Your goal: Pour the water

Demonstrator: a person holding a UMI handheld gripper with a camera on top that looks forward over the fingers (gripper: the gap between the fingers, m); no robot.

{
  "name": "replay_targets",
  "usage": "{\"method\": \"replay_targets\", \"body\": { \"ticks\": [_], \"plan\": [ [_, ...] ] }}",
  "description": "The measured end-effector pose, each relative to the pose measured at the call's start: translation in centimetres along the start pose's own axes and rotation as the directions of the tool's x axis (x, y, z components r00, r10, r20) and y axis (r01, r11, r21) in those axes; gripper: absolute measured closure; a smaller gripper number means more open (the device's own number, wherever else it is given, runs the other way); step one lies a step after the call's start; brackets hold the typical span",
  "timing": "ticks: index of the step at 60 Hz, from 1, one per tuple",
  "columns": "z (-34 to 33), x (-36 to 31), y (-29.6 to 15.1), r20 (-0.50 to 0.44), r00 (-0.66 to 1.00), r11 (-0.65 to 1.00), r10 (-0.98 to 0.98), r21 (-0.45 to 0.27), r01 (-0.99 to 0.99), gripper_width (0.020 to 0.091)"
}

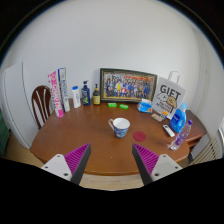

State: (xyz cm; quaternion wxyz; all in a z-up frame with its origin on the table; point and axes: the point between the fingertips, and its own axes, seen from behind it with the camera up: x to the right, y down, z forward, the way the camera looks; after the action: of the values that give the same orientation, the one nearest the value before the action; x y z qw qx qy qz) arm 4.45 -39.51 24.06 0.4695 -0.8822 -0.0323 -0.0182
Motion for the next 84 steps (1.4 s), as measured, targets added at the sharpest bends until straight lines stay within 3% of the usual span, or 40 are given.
{"method": "replay_targets", "body": {
  "ticks": [8, 19, 39, 53, 64, 68, 77, 84],
  "plan": [
    [0.1, 2.8, 1.0, -0.026, 0.999, 0.999, 0.031, -0.006, -0.031, 0.0252],
    [1.4, 13.0, 4.3, -0.038, 0.998, 0.999, 0.050, 0.000, -0.050, 0.0248],
    [7.3, 32.6, 9.5, -0.089, 0.994, 0.994, 0.061, 0.094, -0.053, 0.0249],
    [15.3, 41.7, 8.9, -0.098, 0.994, 0.984, 0.045, 0.177, -0.027, 0.0246],
    [20.7, 43.5, 7.8, -0.083, 0.995, 0.978, 0.062, 0.204, -0.044, 0.0257],
    [22.4, 43.7, 8.0, -0.071, 0.996, 0.978, 0.056, 0.206, -0.040, 0.0316],
    [24.4, 43.7, 7.6, -0.078, 0.996, 0.973, 0.040, 0.231, -0.021, 0.0578],
    [24.7, 43.4, 7.1, -0.068, 0.997, 0.966, 0.037, 0.259, -0.018, 0.0644]
  ]
}}
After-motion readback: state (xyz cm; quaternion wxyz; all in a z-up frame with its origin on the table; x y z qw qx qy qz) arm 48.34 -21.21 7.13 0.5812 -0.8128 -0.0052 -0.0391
